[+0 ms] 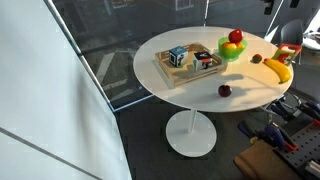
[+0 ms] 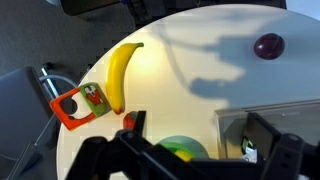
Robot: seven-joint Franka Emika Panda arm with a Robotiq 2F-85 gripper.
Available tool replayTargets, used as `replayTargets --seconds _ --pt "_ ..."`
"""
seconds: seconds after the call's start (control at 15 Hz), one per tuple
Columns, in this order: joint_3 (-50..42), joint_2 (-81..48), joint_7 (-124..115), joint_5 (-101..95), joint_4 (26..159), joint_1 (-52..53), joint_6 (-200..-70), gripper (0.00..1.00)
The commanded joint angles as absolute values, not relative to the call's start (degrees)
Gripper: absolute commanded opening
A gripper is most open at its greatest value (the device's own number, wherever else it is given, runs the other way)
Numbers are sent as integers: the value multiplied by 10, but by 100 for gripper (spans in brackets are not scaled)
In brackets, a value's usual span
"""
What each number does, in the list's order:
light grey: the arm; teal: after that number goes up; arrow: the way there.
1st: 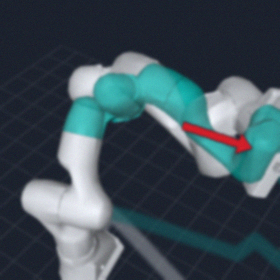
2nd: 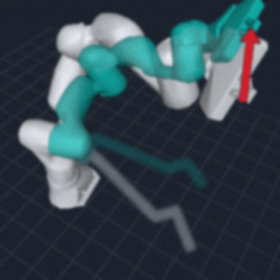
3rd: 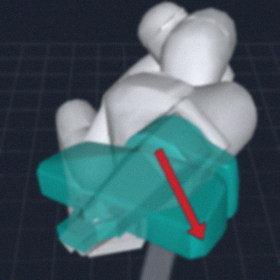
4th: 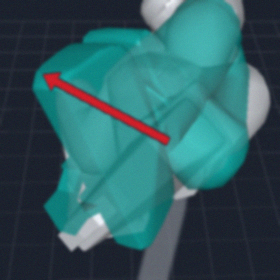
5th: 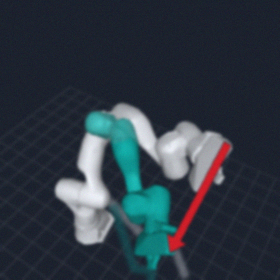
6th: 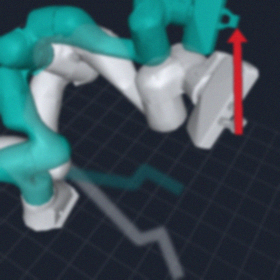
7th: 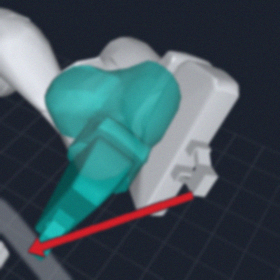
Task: Put the apple inside the bowl
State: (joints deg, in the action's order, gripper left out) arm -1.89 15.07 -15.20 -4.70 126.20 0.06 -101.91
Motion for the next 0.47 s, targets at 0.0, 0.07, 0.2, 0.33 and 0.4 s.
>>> replayTargets --seconds 0.0,0.07,0.2,0.33,0.4 --pt "-13 195 -129 -38 1299 -8 -1037 100" --pt "-9 169 -142 -44 1276 -10 -1024 100" --pt "-8 174 -142 -44 1280 -11 -1024 100" --pt "-8 171 -142 -44 1280 -11 -1024 100" --pt "-8 169 -142 -44 1280 -11 -1024 100"
